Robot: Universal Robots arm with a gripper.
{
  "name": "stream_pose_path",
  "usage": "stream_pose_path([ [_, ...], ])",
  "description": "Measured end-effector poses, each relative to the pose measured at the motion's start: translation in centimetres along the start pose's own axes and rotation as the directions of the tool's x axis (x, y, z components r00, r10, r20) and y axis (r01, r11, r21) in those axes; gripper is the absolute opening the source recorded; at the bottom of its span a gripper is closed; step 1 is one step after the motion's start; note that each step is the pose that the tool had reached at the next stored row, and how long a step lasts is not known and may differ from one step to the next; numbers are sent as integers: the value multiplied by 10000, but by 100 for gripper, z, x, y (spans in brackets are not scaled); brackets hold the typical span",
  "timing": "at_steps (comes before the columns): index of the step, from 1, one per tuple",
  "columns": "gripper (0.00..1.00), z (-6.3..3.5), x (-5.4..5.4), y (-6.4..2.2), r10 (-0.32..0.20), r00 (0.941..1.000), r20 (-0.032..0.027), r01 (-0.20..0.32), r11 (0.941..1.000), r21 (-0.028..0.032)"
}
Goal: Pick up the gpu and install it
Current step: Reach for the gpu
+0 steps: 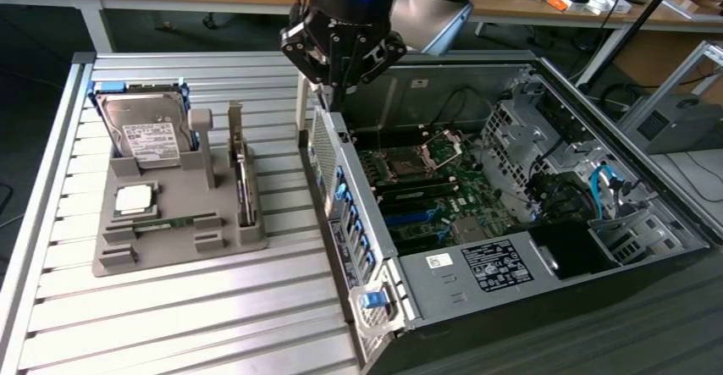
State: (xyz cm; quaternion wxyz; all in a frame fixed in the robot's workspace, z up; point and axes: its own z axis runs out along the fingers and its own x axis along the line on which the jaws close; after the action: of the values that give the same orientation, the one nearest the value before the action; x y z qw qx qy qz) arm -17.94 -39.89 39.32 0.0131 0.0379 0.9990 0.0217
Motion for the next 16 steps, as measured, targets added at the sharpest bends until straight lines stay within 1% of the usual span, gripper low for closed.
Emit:
stream_pose_path([
  [16,11,-1,55,-4,0,10000,0,0,10000,0],
])
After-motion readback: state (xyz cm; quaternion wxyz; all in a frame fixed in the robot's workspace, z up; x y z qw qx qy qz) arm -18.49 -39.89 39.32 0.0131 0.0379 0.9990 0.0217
